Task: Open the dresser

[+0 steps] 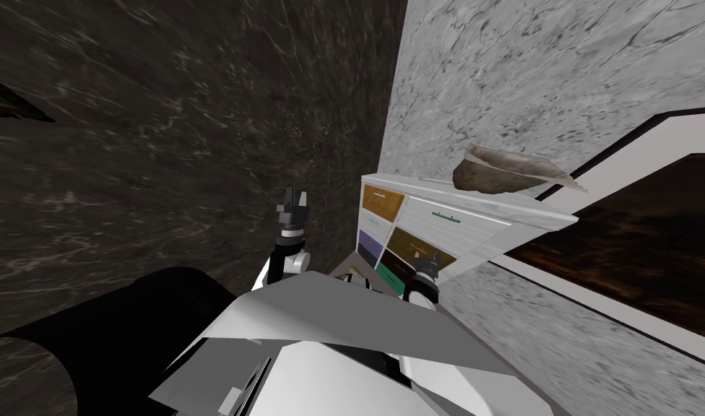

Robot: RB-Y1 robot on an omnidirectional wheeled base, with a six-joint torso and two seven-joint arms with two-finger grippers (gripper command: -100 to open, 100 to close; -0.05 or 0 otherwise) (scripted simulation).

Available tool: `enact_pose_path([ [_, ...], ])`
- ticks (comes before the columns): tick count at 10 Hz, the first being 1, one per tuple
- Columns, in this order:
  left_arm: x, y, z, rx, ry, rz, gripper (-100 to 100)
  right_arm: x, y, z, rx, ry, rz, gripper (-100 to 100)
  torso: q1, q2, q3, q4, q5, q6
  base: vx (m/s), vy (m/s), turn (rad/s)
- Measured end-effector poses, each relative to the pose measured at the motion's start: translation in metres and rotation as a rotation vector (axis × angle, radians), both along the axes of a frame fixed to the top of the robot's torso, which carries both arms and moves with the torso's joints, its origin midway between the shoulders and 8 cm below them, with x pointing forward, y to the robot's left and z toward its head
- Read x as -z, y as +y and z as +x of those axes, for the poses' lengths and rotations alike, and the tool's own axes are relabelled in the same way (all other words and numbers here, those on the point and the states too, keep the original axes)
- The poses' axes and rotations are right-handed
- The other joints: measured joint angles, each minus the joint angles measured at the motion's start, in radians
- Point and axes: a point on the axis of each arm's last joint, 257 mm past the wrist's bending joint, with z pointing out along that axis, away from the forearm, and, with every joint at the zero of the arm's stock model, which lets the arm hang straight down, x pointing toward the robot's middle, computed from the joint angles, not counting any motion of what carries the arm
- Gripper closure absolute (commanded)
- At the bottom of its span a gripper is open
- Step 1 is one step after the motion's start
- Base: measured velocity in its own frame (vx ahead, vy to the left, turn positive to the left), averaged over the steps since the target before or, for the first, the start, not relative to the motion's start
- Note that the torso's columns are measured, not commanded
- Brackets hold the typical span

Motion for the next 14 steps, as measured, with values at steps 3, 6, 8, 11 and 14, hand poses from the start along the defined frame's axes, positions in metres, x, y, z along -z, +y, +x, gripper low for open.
enact_pose_path([
  [3, 0.0, 0.0, 0.0, 0.0, 0.0, 0.0, 0, -0.002, 0.002, 0.0, -0.004, 0.001, -0.003, 100, 0.008, 0.008, 0.004, 0.002, 0.002, 0.0, -0.078, 0.069, -0.037],
  [6, 0.0, 0.0, 0.0, 0.0, 0.0, 0.0, 0, -0.001, 0.01, -0.003, -0.017, 0.008, -0.001, 100, 0.004, 0.007, 0.003, 0.004, 0.003, 0.0, -0.148, 0.081, -0.017],
  [8, 0.0, 0.0, 0.0, 0.0, 0.0, 0.0, 0, 0.002, 0.014, -0.005, -0.024, 0.016, 0.001, 100, 0.003, 0.003, 0.001, 0.002, 0.002, 0.001, -0.137, 0.076, -0.032],
  [11, 0.0, 0.0, 0.0, 0.0, 0.0, 0.0, 0, -0.007, 0.017, -0.003, -0.034, 0.01, 0.006, -100, 0.002, 0.001, 0.0, 0.001, 0.002, 0.001, -0.086, 0.084, -0.097],
  [14, 0.0, 0.0, 0.0, 0.0, 0.0, 0.0, 0, -0.02, 0.009, 0.014, -0.057, 0.021, 0.009, -100, 0.001, -0.002, -0.002, 0.0, 0.001, 0.0, 0.013, 0.048, -0.083],
])
